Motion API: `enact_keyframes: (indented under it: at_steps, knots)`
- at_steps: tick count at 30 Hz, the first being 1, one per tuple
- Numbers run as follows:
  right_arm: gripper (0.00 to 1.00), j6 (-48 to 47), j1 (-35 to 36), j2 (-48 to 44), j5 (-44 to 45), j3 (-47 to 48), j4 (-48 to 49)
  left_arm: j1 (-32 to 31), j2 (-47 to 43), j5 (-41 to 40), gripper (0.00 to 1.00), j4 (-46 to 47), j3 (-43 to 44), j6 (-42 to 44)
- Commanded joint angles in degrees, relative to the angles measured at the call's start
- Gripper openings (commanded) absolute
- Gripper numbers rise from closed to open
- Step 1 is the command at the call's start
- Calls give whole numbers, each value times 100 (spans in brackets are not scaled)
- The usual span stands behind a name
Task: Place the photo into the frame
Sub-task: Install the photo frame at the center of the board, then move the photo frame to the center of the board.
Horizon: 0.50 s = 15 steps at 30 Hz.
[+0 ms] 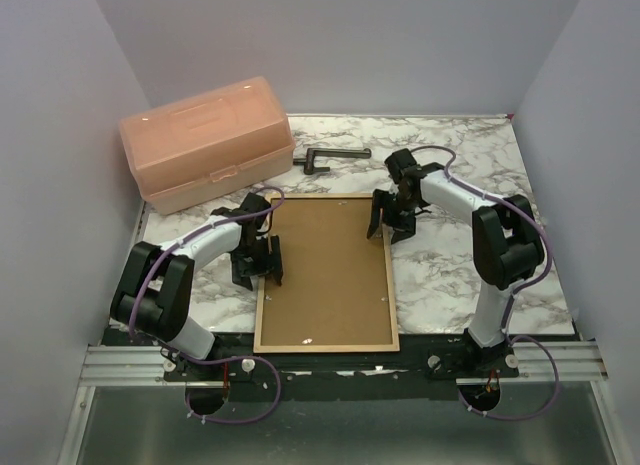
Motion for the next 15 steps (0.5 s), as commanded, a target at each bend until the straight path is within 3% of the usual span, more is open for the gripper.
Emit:
enact_keyframes:
  at_steps: [1,7,15]
  knots:
    - [72,196,-18,-105,-420,-275,226,-22,21,432,71,392,-186,-13]
    - [72,250,-36,-270,-497,-464,297,-411,-57,886,68,769,-331,-258]
    - [72,240,-107,-703,-259,-989,241,-1563,129,998,68,952,-112,-892]
